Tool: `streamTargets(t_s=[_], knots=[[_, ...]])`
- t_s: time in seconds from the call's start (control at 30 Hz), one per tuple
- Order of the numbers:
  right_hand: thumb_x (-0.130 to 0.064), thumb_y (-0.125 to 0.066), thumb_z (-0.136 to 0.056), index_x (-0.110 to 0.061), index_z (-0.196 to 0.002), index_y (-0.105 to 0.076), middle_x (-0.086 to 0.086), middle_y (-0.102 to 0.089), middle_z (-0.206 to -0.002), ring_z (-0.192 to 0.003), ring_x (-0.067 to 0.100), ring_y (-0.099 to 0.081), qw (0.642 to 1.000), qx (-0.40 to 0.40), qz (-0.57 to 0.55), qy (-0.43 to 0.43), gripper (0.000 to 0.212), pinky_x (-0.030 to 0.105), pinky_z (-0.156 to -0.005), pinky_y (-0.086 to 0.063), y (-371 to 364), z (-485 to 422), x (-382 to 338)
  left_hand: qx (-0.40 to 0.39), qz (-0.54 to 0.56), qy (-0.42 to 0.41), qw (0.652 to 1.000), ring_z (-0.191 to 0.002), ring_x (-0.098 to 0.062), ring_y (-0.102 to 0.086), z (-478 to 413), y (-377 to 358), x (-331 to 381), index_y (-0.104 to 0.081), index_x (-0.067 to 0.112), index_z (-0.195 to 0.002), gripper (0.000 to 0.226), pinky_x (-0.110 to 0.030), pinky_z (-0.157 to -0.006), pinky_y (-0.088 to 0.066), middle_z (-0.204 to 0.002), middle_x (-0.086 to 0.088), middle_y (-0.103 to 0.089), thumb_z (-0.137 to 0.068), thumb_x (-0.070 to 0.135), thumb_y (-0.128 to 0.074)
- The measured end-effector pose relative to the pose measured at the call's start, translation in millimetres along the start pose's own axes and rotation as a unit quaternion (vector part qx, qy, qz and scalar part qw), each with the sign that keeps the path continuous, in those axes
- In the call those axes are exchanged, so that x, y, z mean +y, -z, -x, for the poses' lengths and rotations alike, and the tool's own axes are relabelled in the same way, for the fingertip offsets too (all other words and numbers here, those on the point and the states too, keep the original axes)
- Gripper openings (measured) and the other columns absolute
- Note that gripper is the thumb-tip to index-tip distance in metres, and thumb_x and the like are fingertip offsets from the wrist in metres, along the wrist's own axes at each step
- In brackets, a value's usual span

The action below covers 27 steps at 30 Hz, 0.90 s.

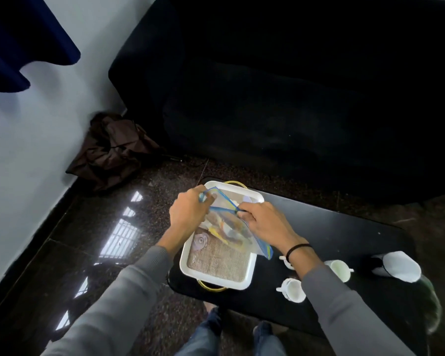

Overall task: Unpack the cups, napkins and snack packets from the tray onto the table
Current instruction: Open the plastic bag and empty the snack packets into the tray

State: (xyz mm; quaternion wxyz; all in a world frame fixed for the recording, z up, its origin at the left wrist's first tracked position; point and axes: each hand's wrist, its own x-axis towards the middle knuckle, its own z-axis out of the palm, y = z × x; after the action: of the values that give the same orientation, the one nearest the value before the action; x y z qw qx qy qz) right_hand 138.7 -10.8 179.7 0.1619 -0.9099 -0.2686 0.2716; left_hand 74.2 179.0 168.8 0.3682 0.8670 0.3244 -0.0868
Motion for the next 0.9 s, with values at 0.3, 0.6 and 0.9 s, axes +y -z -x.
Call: streamTargets(t_s=[0.3,0.6,0.9], knots=[[-0.029,-0.063,-0.101,-0.016,-0.12,-0.066,0.003,-0.063,-0.121,-0.115,0.024,-0.057,0.965,0.222,-0.104,-0.088,0.024,0.041,-0.095,-0.05,-5,30,8,0.064,-0.12,-0.125,0.983,-0.069,-0.017,-0.073,33,3,10,-0.075,0.029,-0.109,0.034,-0.03,-0.066,-0.052,-0.058,0.004,-0.073,-0.103,0.048,-0.047],[-0.03,-0.085,-0.081,-0.004,-0.14,-0.037,0.016,-0.044,-0.137,-0.115,0.034,-0.053,0.721,0.187,-0.532,-0.402,0.08,0.049,-0.096,-0.055,-3,38,-4,0.132,-0.019,-0.119,0.984,-0.052,-0.003,-0.056,71,-8,44,-0.068,0.021,-0.081,0.031,-0.02,-0.05,-0.036,-0.049,0.011,-0.06,-0.103,0.037,-0.053],[0.016,-0.052,-0.086,-0.015,-0.138,-0.043,0.02,-0.061,-0.122,-0.085,0.036,-0.068,0.685,0.111,-0.63,-0.35,0.061,0.054,-0.064,-0.062,6,26,-22,0.08,0.172,-0.137,0.972,-0.038,-0.008,-0.062,114,-4,40,-0.07,0.013,-0.077,0.029,-0.038,-0.052,-0.056,-0.049,0.001,-0.068,-0.1,0.028,-0.061]])
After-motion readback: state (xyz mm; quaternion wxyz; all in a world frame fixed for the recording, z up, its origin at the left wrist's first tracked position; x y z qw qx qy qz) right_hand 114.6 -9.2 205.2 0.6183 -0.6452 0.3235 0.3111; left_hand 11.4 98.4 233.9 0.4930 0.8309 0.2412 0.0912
